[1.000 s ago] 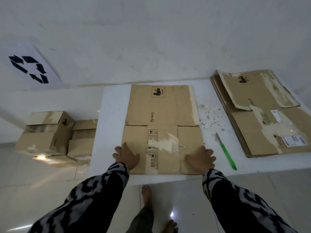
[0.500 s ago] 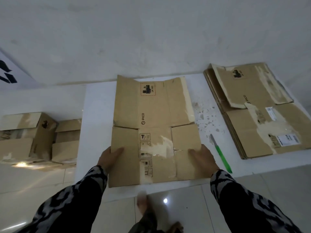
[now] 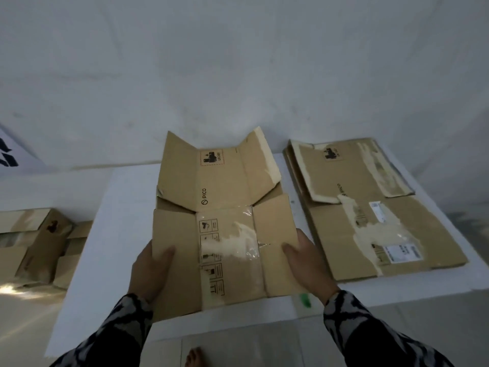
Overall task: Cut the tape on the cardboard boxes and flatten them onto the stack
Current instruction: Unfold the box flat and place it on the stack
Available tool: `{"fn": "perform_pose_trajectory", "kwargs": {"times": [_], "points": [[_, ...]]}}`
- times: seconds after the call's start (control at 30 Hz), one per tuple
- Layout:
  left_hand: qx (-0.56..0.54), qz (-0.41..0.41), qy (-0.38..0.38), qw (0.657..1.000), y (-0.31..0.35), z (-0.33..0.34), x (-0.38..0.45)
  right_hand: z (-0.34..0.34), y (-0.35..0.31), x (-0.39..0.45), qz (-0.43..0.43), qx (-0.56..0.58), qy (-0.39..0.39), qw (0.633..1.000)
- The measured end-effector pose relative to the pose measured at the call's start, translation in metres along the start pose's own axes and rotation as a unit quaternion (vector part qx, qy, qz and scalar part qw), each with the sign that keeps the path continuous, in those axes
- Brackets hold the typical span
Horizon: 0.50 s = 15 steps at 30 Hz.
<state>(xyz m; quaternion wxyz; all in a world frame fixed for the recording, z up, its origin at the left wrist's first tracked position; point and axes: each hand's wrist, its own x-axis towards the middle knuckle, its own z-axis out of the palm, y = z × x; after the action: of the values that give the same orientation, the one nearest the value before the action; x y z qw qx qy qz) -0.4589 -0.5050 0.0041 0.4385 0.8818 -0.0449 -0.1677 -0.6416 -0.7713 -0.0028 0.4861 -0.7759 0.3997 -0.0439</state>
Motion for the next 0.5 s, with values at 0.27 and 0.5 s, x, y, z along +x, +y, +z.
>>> {"fn": "perform_pose_trajectory", "kwargs": {"times": [0.27,0.5], "points": [[-0.048,0.051,0.051,0.996,0.104,0.113,-0.096,-0.172,0.046,-0.001,-0.063,0.013,0.037,0.997],[-0.083,0.080,-0.003,0.993,0.176,0.227,-0.101,-0.293,0.091,0.027,-0.044,0.003,0.080,0.996]]}}
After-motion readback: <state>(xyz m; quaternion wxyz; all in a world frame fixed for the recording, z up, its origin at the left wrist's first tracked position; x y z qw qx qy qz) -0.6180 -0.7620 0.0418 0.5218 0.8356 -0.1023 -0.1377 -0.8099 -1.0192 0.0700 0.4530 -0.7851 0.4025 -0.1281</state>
